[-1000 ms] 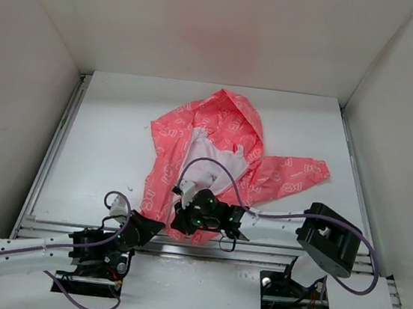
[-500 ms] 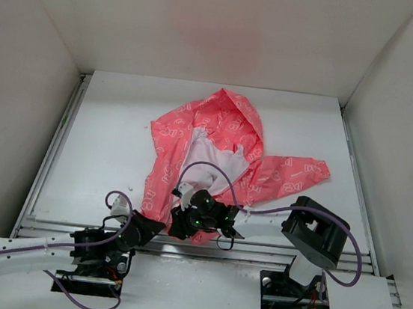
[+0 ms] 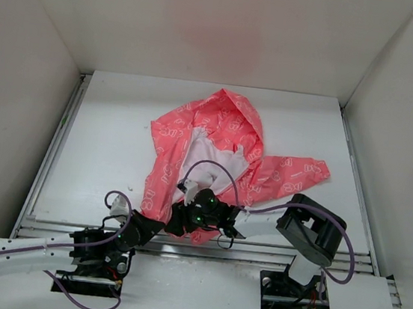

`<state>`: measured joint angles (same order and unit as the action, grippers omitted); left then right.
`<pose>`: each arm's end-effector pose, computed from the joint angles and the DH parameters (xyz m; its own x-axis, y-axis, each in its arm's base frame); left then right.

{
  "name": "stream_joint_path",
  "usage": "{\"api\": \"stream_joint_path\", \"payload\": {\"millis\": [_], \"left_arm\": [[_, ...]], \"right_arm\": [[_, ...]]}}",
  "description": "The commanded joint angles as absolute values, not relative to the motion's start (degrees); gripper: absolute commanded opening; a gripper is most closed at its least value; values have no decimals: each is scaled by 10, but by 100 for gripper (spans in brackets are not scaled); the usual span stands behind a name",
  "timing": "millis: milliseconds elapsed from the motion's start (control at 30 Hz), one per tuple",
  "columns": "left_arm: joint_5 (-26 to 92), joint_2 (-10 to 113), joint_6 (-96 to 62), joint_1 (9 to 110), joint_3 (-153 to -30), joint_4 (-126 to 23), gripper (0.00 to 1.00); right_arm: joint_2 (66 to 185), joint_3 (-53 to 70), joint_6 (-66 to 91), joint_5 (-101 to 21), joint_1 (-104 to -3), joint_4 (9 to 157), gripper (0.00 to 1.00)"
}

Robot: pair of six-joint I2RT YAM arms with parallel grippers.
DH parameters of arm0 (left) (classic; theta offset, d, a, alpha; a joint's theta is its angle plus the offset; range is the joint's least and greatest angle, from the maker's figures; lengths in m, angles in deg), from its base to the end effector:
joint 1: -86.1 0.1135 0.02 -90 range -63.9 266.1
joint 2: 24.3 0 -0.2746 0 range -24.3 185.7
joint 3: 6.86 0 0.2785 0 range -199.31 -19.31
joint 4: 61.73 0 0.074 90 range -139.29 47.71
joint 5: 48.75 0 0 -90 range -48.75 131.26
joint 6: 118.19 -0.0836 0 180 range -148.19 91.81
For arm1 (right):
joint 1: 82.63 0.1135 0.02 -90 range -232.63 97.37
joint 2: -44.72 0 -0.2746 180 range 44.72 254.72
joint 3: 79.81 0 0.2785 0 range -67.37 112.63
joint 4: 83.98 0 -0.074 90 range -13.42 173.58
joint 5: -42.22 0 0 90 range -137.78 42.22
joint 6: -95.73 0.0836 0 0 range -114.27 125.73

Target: Zip up the jacket

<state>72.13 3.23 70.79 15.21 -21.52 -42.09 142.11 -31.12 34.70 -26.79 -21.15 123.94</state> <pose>0.0965 -0.1474 0.1001 -0.6336 -0.7607 -0.1408 -0.2783 0.3939 -0.8760 0.1557 0.3493 0.1226 -0.6230 -0.1993 -0.7564 -0.7755 0.2835 0.5640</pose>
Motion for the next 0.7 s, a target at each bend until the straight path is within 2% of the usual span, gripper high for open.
{"api": "stream_joint_path", "payload": {"millis": [0,667], "left_arm": [[718,32,699,152,-226,-438,0],[718,39,701,152,-226,-437,0]], "right_arm": [[1424,-322,387,-277,-224,1342,48],[1404,-367,436,-269,-233,1406,23]]}}
